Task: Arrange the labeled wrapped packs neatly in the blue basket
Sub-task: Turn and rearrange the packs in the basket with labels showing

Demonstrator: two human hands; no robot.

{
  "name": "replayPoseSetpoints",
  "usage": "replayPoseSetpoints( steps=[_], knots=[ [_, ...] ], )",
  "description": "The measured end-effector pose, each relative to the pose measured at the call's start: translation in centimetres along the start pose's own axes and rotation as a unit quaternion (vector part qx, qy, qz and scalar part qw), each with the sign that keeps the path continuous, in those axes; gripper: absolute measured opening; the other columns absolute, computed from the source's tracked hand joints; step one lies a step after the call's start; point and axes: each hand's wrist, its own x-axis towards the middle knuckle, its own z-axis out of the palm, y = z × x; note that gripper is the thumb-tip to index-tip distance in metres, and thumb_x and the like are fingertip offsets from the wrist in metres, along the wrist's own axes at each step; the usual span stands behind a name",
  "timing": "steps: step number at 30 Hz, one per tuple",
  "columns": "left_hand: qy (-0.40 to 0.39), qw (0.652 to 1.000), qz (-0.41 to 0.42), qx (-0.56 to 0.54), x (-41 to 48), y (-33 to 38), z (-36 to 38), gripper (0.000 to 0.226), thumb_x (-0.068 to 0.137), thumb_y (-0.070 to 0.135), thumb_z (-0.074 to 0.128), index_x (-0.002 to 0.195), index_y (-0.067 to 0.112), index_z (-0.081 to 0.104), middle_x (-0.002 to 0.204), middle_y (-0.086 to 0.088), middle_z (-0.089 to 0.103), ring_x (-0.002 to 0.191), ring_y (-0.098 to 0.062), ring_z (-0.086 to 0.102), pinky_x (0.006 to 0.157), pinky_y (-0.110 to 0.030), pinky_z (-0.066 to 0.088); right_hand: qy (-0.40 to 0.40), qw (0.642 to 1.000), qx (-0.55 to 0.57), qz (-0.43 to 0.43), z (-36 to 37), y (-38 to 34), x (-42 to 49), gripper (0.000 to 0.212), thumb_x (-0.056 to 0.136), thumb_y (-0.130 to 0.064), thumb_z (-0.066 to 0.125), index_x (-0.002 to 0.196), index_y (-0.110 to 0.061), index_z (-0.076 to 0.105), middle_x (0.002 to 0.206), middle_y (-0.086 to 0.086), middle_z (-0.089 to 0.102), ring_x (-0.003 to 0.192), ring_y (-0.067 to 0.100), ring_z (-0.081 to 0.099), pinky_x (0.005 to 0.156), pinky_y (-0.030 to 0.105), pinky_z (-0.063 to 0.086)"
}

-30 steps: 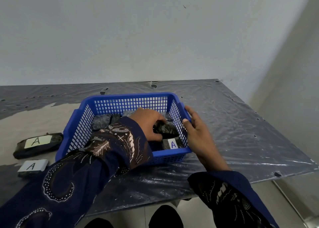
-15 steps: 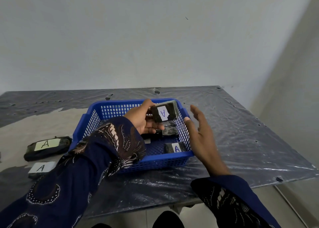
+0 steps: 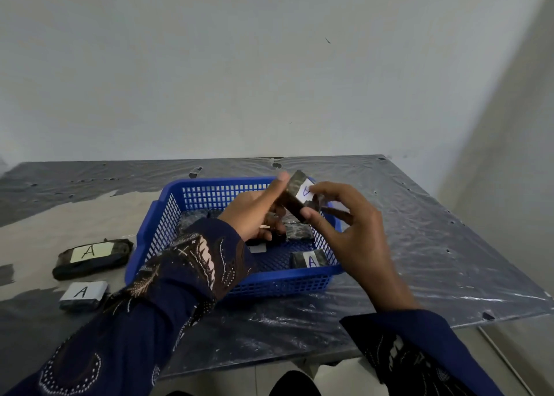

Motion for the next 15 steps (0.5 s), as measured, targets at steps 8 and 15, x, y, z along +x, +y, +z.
replayPoseSetpoints(
  steps=[8, 15],
  knots=[
    [0.085, 0.992, 0.060, -0.073, -1.1, -1.6, 1.4, 0.023, 0.089, 0.032, 0.063, 0.092, 0.011, 0.069, 0.093, -0.014, 0.074, 0.087, -0.027, 0.073, 0.078, -0.041, 0.060, 0.000, 0.993, 0.084, 0.082, 1.3, -2.0, -1.2, 0.041, 0.075, -0.036, 0.085, 0.107, -0.022, 0.063, 0.112, -0.003, 0.064, 0.090, 0.016, 0.069, 0.070, 0.031, 0.063],
    [0.061, 0.988, 0.097, 0.105, -1.6, -1.3, -0.2, 0.051, 0.091, 0.044, 0.051, 0.093, -0.004, 0.067, 0.080, -0.032, 0.061, 0.074, -0.044, 0.062, 0.060, -0.028, 0.054, -0.194, 0.979, -0.045, -0.036, -3.0, -2.2, 1.7, 0.055, 0.089, -0.025, 0.075, 0.140, -0.029, 0.056, 0.143, -0.016, 0.050, 0.113, 0.007, 0.060, 0.093, 0.021, 0.055]
  ],
)
